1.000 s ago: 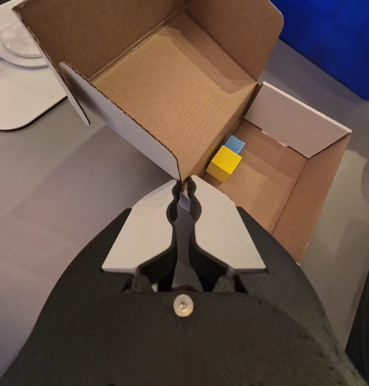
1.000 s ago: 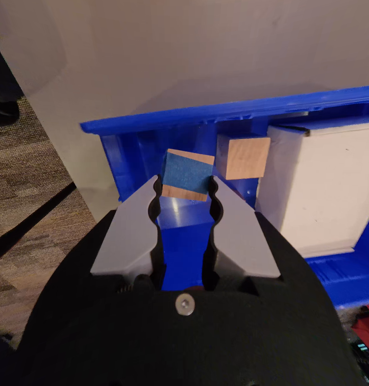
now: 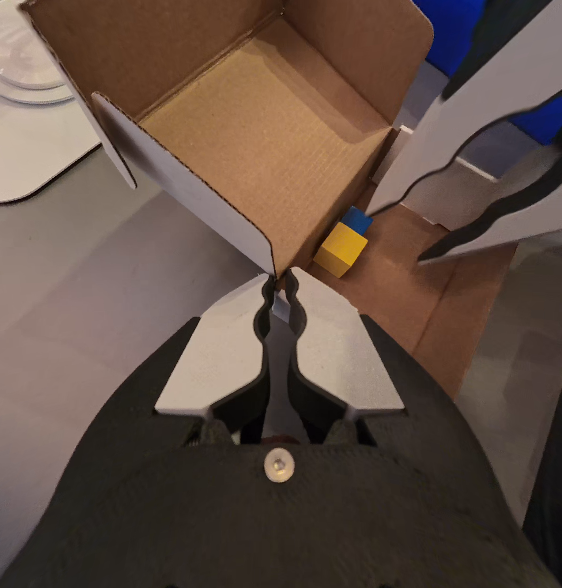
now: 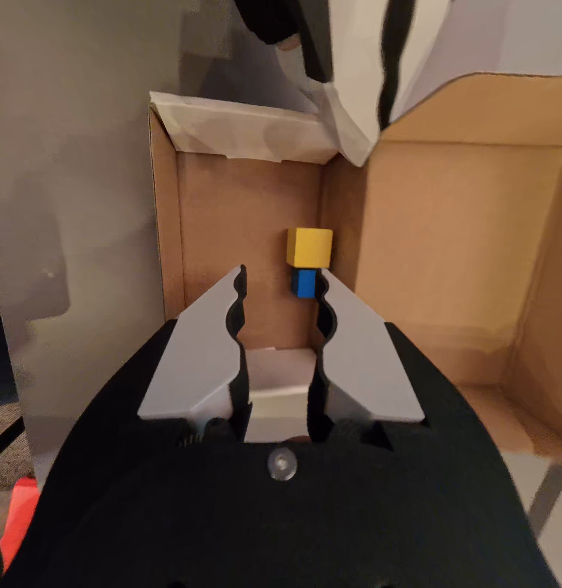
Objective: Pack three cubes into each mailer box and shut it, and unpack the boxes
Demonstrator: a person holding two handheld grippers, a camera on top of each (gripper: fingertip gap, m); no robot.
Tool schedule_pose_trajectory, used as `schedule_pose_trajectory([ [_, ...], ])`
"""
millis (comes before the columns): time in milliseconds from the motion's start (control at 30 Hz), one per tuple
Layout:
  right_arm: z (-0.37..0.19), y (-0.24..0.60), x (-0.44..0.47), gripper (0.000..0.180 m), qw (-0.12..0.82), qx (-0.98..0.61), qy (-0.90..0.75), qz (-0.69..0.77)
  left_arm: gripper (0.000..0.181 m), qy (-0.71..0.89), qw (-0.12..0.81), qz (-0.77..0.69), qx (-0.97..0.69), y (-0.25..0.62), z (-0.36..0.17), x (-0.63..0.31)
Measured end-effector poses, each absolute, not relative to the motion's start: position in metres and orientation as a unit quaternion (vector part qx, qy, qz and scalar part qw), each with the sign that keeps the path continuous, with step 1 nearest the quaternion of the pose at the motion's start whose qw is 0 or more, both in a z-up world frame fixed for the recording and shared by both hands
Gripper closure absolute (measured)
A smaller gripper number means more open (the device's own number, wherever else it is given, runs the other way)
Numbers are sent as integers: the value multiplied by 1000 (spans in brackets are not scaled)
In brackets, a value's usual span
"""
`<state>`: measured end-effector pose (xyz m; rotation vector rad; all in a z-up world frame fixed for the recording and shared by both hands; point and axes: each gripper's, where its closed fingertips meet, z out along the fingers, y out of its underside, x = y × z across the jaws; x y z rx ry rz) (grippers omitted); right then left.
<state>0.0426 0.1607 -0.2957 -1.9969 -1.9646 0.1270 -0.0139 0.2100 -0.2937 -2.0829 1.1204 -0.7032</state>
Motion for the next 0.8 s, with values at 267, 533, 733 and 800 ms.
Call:
schedule_pose_trajectory([
  [267,-316,181,34,146,182,-700,-691,-3,175,430,328,-275,-795,210,-294,-11],
  [533,-319,166,23,143,171,-706,-685,51,175,429,329,-276,-795,209,-294,-10],
  [733,-324,167,16,146,156,-734,-658,62,174,430,330,-273,-795,209,-293,-10],
  [800,-319,167,17,149,160,-741,-650,61,174,431,329,-273,-795,209,-293,-10],
])
